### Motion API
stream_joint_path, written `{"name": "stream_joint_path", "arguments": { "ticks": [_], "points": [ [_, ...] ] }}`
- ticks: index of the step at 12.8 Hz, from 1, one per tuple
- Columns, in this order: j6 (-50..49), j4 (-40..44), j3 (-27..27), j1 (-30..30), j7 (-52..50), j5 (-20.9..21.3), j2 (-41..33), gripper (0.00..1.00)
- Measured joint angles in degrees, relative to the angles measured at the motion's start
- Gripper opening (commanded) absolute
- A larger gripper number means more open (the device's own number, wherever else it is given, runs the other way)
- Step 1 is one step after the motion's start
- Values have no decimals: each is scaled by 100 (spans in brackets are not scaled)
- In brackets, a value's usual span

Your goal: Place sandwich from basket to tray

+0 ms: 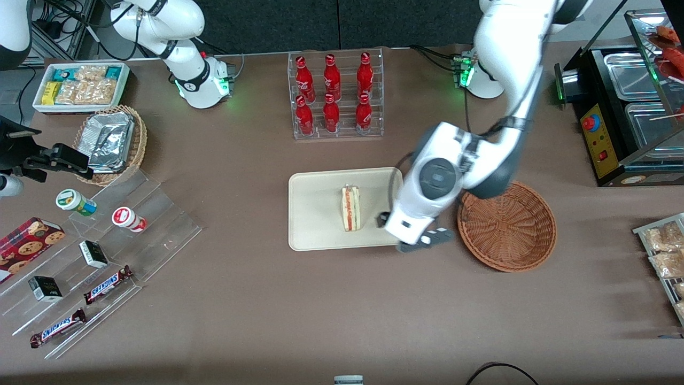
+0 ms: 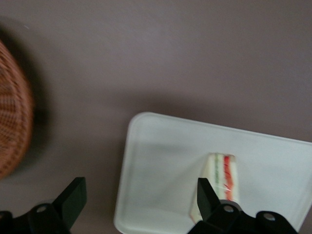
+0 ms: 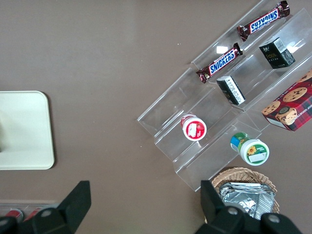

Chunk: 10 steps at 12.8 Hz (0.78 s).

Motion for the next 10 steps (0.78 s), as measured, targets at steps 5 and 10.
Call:
{"name": "stream_joint_path", "arguments": {
  "ticks": [5,10],
  "points": [
    [-474,-430,4,1016,1614,-1,-570,100],
    [-708,-1164,-16,1865,2472,-3,-1662,100]
  ]
}}
